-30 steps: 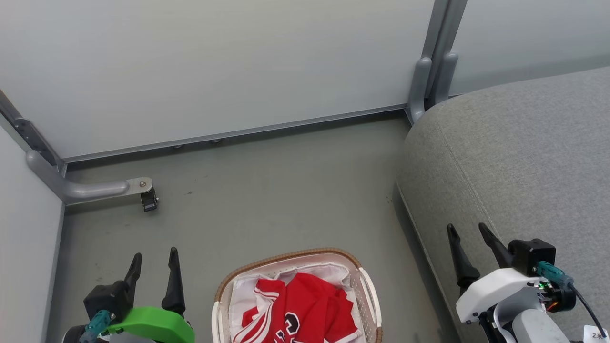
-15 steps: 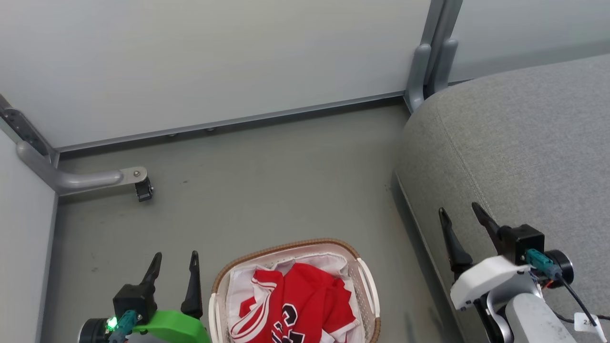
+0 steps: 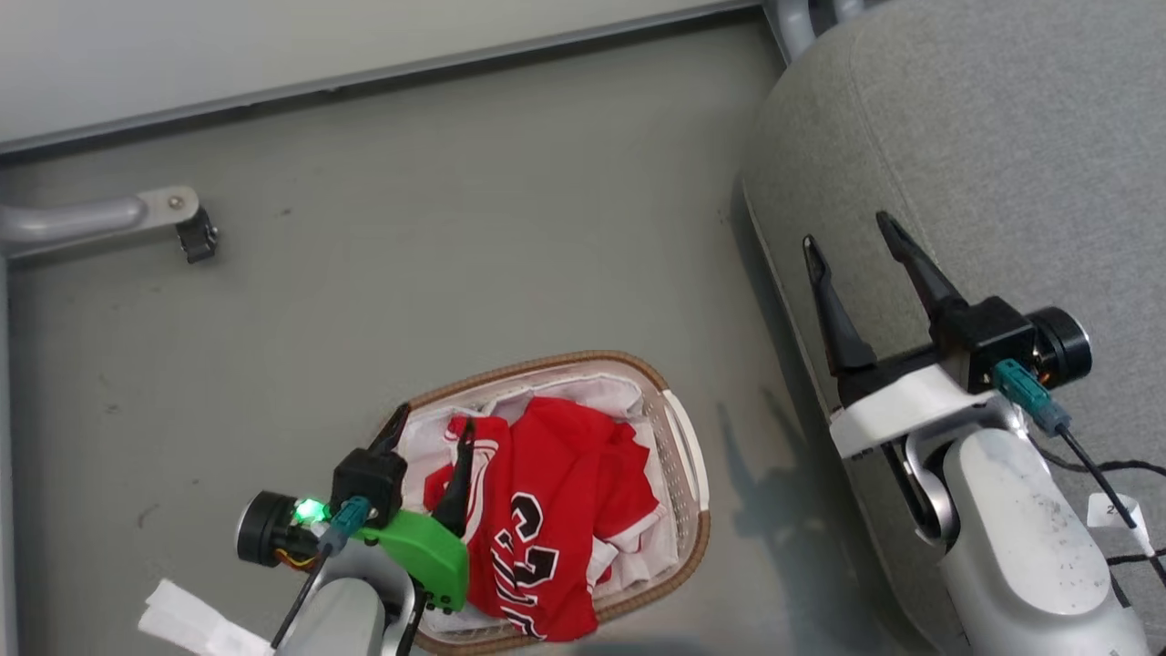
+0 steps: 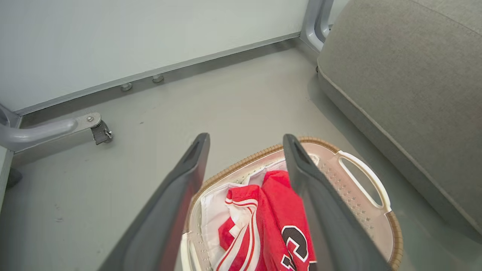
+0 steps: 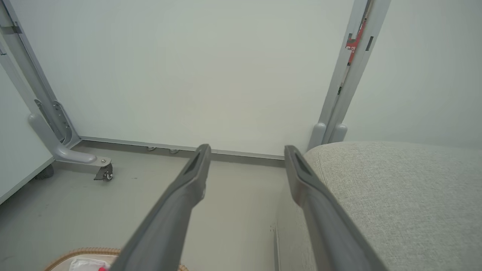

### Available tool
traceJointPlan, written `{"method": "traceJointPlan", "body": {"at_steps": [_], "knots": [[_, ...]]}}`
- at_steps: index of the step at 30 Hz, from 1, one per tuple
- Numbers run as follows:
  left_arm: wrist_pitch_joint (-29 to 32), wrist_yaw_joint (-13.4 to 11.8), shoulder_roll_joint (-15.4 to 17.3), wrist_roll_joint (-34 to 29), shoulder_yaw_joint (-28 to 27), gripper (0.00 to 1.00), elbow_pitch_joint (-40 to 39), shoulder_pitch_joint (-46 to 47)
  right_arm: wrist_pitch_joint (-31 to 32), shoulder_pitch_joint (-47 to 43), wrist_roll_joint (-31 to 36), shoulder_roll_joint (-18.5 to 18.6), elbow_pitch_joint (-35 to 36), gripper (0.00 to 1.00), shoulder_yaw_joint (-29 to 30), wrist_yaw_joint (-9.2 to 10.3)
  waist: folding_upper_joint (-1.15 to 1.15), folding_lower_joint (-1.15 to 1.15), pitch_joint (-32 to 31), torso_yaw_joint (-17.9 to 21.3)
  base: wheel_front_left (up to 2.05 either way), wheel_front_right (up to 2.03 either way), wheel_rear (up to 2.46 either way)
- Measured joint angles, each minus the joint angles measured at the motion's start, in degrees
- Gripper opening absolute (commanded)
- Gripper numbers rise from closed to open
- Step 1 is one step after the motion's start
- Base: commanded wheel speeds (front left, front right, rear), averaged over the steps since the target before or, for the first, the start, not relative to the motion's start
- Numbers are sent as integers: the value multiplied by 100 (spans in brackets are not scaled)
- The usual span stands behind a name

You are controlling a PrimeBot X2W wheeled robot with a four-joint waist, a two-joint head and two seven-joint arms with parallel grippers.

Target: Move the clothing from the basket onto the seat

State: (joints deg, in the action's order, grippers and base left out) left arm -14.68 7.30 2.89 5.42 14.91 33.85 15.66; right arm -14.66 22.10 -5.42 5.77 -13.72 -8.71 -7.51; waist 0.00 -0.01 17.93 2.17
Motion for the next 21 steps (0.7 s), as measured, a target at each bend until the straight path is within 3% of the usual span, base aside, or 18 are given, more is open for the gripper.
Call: {"method": "traceJointPlan", "body": {"at_steps": [4,11,21], "knots": [[-40,8,-10,-48,404,100,595,403,-34,254,160,-10,225,100,-71,0,0,0,502,95,0,0,0],[-46,9,-18,403,1126,100,1839,1106,-34,486,218,-12,478,100,-111,-1,0,0,1303,274,0,0,0],[44,9,-18,1113,1696,100,3199,2113,-34,784,252,34,642,100,-46,-1,0,0,2293,489,0,0,0]]}}
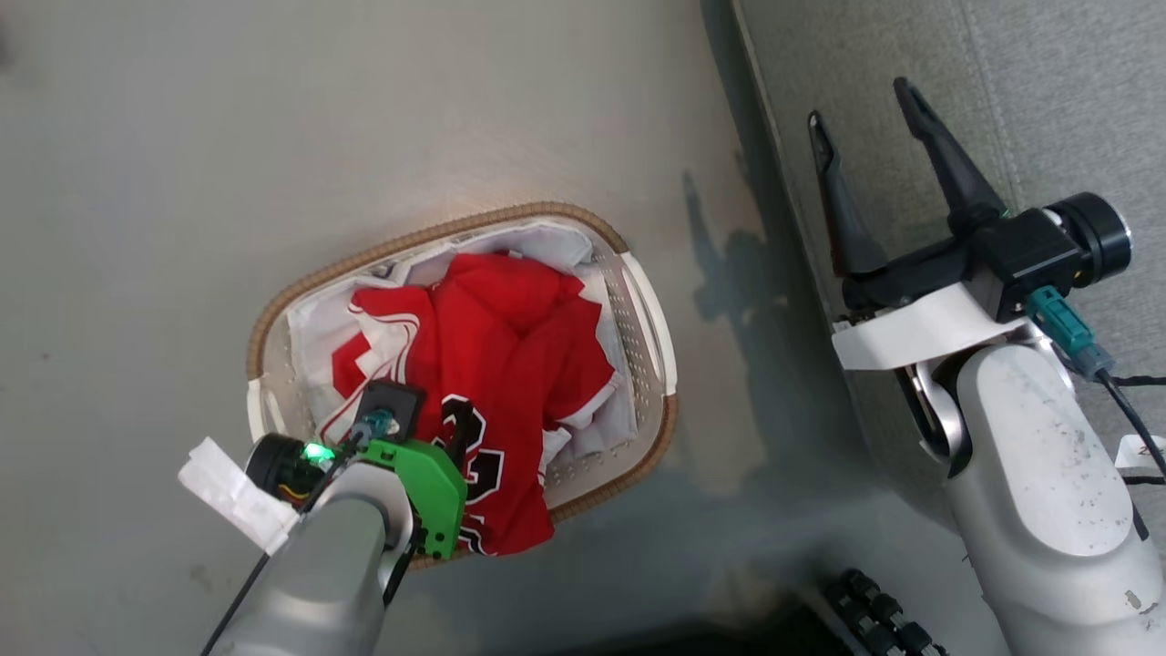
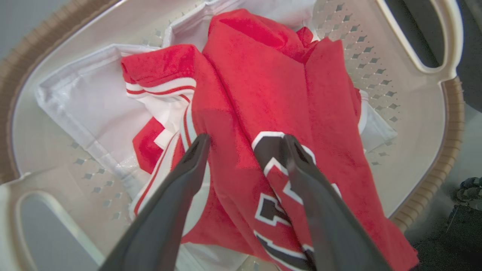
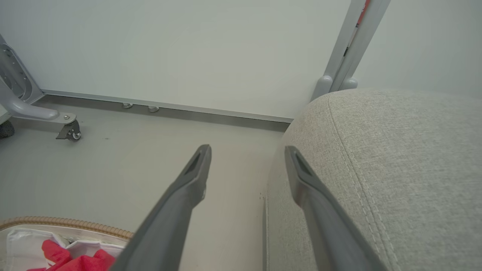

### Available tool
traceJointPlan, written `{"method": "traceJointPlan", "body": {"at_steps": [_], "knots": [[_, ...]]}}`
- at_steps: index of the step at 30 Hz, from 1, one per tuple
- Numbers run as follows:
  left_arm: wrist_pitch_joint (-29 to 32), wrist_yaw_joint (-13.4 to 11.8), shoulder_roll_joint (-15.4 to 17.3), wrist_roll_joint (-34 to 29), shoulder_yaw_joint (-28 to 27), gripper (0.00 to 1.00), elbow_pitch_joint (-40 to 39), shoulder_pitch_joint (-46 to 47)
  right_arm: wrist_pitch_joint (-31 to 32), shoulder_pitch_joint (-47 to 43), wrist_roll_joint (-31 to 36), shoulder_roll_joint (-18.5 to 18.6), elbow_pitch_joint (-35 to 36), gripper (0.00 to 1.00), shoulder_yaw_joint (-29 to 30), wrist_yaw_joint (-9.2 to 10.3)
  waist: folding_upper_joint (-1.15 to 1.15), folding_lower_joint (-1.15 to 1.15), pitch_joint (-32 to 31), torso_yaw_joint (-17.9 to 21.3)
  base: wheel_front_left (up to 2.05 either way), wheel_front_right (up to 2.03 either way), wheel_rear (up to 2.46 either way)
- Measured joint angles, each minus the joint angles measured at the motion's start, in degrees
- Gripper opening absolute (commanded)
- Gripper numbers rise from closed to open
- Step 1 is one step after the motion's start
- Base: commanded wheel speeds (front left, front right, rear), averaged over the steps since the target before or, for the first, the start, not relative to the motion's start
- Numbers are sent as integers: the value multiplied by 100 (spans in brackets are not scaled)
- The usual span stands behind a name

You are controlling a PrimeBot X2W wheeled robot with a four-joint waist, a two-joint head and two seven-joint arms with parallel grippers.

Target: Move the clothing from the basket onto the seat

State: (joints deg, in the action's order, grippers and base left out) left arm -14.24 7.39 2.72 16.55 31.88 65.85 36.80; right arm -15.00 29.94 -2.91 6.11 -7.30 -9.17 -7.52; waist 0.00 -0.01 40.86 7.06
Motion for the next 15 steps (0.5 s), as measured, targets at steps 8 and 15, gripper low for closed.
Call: {"method": "traceJointPlan", "body": {"at_steps": [8,15], "knots": [[302,1,-1,431,379,100,396,585,0,181,13,-5,109,100,29,0,0,0,582,117,0,0,0],[382,1,2,442,734,0,586,877,0,262,44,-34,189,100,-26,0,0,0,823,179,0,0,0]]}}
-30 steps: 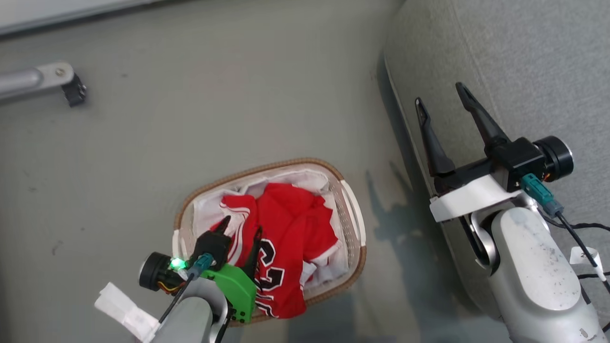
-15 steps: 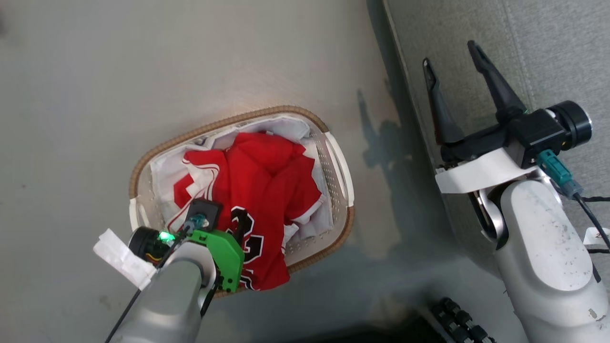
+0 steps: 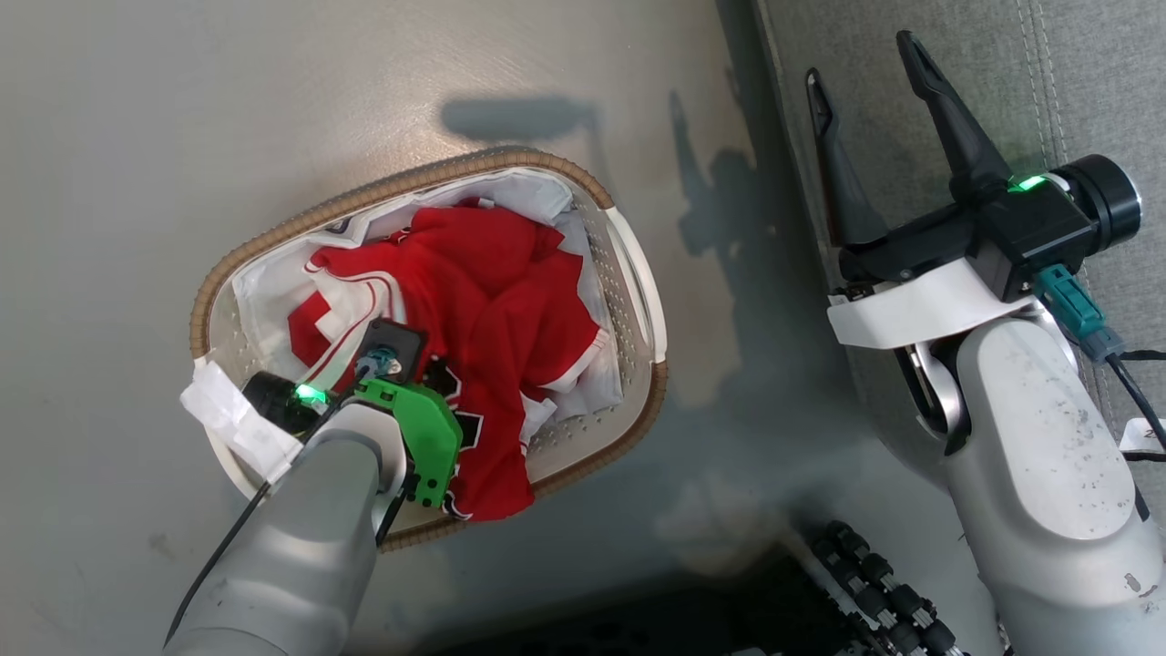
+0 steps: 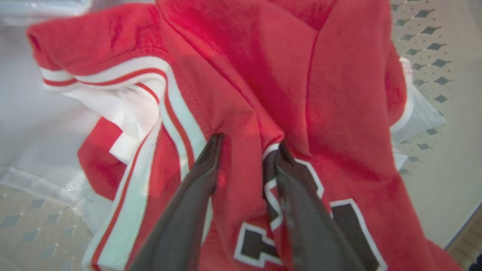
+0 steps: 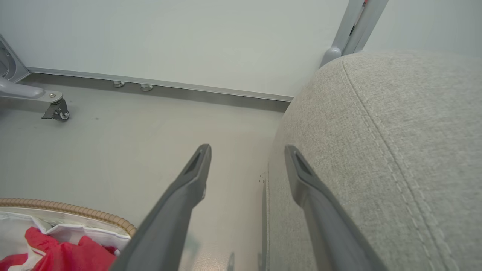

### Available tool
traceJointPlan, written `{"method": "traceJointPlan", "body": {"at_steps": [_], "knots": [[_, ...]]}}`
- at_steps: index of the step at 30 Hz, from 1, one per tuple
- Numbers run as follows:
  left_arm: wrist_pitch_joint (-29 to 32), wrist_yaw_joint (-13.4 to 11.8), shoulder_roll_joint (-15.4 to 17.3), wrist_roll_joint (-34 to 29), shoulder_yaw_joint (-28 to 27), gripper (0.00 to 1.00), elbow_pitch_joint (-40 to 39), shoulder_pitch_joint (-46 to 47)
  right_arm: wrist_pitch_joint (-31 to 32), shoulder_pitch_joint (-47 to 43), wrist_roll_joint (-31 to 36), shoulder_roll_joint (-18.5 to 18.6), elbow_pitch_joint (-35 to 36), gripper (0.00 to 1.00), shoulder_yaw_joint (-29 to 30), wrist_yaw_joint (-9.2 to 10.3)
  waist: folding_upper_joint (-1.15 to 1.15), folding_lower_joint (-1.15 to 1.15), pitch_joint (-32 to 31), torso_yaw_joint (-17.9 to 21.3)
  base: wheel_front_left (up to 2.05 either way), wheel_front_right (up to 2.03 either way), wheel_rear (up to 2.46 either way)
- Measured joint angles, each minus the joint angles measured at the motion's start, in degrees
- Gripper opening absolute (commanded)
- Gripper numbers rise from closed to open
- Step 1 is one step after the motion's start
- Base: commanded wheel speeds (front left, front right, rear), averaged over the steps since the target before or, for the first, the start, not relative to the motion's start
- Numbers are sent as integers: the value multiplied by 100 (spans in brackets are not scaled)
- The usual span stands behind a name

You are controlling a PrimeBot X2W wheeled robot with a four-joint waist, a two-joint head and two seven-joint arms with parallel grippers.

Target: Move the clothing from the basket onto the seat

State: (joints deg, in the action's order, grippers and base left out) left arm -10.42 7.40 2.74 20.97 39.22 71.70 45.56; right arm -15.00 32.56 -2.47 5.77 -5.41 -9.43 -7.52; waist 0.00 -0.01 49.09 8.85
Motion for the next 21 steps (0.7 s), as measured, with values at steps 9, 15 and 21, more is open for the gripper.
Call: {"method": "traceJointPlan", "body": {"at_steps": [9,15,21], "knots": [[-436,-3,12,144,-1,0,-292,-129,0,-87,-12,-22,-252,100,-101,0,0,0,-413,-7,0,0,0],[-469,-112,145,59,-420,0,-1600,-814,0,-494,-43,-22,-498,100,-73,0,0,1,-1016,-124,0,0,0],[-471,-99,192,-299,-794,0,-2659,-1611,0,-1033,-111,-32,-714,100,-73,0,0,1,-1770,-307,0,0,0]]}}
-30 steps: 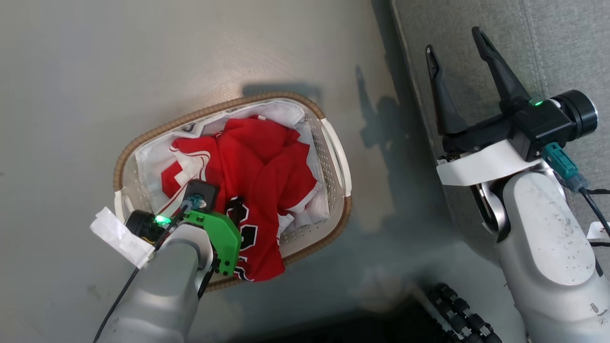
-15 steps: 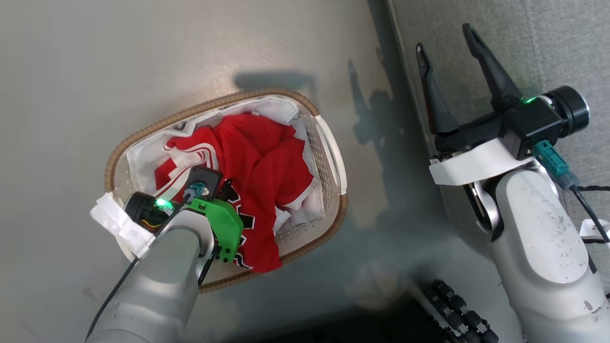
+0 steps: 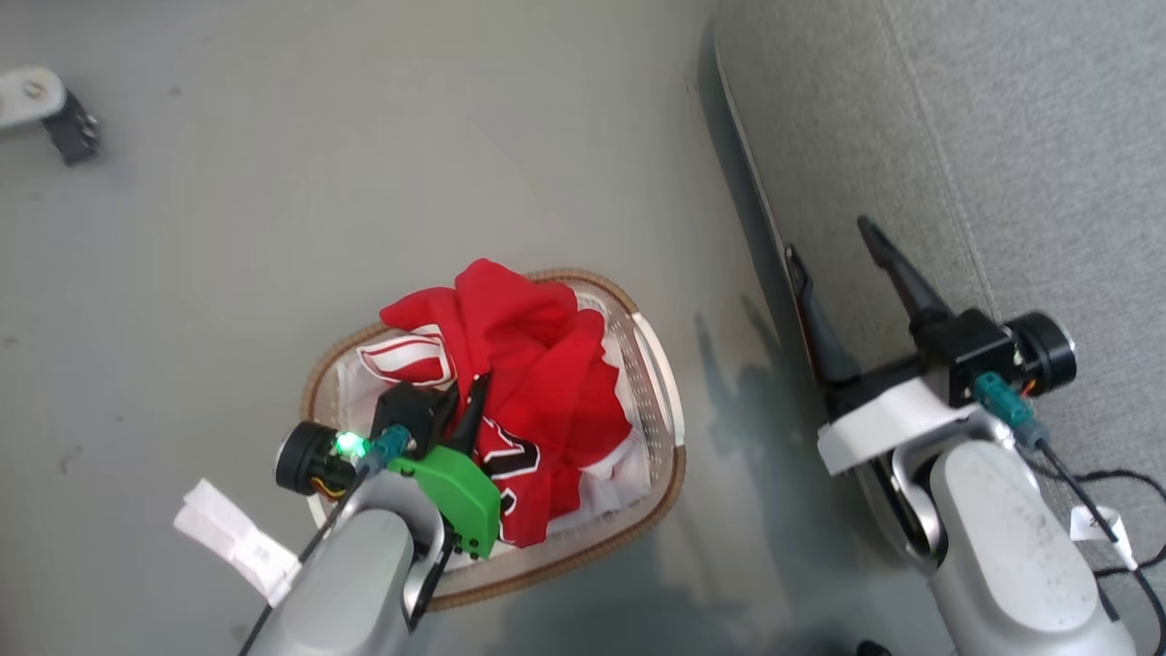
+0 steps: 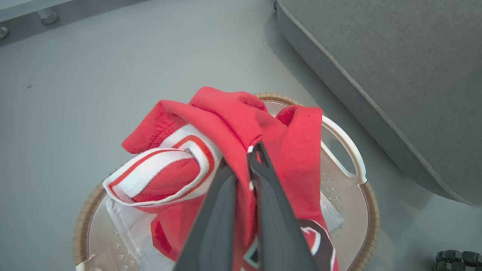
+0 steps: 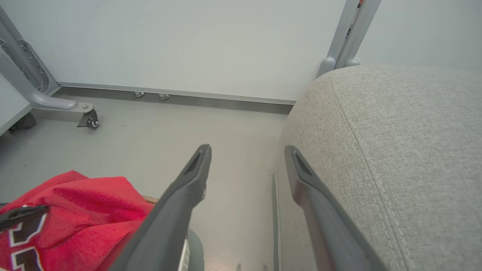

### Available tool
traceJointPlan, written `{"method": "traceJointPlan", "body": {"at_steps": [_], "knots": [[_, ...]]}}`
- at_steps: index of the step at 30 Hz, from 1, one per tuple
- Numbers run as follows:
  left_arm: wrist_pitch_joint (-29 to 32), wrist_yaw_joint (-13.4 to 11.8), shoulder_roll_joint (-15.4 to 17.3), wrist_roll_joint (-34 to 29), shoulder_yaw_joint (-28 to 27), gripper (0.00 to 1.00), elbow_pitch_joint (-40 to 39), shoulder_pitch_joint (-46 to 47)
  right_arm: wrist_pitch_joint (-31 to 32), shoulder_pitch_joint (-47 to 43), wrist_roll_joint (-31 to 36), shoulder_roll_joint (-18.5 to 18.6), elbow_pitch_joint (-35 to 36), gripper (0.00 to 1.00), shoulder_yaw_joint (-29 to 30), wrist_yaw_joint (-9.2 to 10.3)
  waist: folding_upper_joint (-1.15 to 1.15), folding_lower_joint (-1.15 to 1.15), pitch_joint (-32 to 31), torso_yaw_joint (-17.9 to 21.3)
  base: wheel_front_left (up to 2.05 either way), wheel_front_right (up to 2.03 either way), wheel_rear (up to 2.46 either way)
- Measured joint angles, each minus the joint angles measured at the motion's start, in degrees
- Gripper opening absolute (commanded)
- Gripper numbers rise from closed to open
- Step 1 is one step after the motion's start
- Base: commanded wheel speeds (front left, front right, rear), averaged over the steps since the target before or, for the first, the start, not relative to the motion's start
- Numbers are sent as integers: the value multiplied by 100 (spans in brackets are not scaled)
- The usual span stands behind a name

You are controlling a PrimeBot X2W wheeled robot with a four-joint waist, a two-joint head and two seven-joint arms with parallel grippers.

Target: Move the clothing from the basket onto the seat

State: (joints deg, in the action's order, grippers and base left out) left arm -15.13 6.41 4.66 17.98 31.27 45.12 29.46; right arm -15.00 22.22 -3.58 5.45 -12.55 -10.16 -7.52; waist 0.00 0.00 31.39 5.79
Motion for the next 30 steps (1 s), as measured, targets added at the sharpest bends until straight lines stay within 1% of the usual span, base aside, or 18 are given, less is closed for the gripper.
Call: {"method": "traceJointPlan", "body": {"at_steps": [7,13,19,21,25,28,30], "knots": [[1,64,-18,-326,-368,0,-1083,-650,0,-553,-86,-14,-180,100,-40,0,0,0,-880,-217,0,0,0],[1,78,-97,-407,-591,0,-1973,-937,0,-968,-126,-67,-264,100,33,0,0,0,-1564,-392,0,0,0],[1,91,-153,-424,-591,0,-2447,-1037,0,-1280,-167,-114,-337,100,30,0,0,0,-2133,-558,0,0,0],[1,97,-162,-414,-567,0,-2582,-1042,0,-1351,-188,-114,-356,100,-58,0,0,0,-2288,-610,0,0,0],[1,98,-171,-391,-537,0,-2752,-1050,0,-1435,-252,-115,-281,100,-426,0,0,0,-2562,-714,0,0,0],[1,98,-174,-363,-488,0,-2789,-1055,0,-1428,-441,-57,-7,100,-1154,0,0,1,-2707,-793,0,0,0],[0,98,-176,-319,-426,0,-2806,-1056,0,-1326,-564,31,207,100,-1773,-2,0,0,-2763,-867,0,0,0]]}}
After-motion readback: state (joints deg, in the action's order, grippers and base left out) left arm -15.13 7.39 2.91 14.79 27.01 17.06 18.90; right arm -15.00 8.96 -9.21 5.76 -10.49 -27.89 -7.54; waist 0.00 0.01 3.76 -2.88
